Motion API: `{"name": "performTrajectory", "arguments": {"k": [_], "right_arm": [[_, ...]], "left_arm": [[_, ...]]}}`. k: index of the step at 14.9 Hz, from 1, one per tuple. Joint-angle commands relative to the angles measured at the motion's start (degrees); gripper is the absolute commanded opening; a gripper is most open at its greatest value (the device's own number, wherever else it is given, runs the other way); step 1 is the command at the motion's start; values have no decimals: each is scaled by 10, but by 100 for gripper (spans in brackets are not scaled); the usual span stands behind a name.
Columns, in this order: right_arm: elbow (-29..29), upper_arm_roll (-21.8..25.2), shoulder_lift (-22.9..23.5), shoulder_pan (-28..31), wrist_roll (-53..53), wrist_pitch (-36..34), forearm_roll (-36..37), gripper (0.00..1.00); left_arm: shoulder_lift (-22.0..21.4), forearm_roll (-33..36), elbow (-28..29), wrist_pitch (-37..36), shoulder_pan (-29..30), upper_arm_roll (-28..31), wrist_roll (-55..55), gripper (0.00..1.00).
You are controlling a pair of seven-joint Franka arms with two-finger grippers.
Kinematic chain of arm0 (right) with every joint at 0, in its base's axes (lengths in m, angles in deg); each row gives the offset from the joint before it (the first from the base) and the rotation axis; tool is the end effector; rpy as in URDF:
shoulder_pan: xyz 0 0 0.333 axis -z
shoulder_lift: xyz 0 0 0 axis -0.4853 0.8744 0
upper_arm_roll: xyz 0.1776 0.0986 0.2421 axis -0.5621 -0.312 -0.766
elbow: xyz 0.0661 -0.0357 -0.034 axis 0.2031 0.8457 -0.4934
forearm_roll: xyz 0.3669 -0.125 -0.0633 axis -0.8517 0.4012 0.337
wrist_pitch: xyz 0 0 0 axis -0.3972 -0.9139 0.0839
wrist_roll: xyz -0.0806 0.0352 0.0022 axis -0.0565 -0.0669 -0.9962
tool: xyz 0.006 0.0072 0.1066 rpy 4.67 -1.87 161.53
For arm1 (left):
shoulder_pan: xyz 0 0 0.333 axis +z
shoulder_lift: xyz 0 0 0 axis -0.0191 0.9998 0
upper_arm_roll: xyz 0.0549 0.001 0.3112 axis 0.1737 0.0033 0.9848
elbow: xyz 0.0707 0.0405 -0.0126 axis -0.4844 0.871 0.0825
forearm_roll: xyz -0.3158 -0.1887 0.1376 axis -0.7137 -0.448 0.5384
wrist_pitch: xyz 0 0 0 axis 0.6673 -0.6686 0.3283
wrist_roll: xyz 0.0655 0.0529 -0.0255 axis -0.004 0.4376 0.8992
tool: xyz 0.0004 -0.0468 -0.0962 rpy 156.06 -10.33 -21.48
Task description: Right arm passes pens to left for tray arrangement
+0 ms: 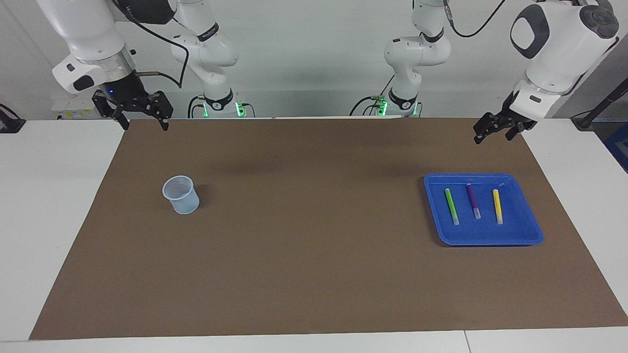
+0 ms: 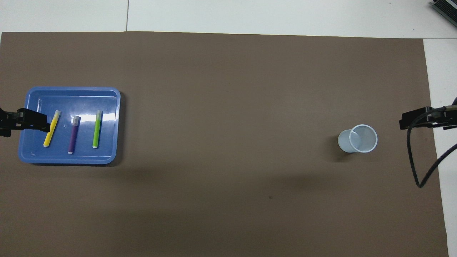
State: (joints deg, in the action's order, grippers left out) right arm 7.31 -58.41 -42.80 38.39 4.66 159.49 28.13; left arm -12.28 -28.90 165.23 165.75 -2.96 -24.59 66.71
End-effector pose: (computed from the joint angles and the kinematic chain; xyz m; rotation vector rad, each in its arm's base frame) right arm 0.5352 -0.0112 0.6325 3.1057 -0.0445 -0.0344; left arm 0.5406 0.0178 0.5751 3.1291 0.0830 -0.1140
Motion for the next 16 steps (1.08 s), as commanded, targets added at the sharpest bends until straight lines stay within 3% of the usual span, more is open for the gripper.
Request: {"name": "performTrajectory", "arguments": {"k": [1,7,16], "right_arm": [[-17,-7,10,7,-4,-9,-8,100],[-17,-7,10,8,-4,-9,-10,100],[-17,-7,11,8,-4,-8,-11,100]], "left_arm": [[9,-5,-20,-5,-8,5,-2,100],[10,-1,-60,-56,-5,5,-2,100],[18,-3,-56,-42,-7,-2,-3,100]]}}
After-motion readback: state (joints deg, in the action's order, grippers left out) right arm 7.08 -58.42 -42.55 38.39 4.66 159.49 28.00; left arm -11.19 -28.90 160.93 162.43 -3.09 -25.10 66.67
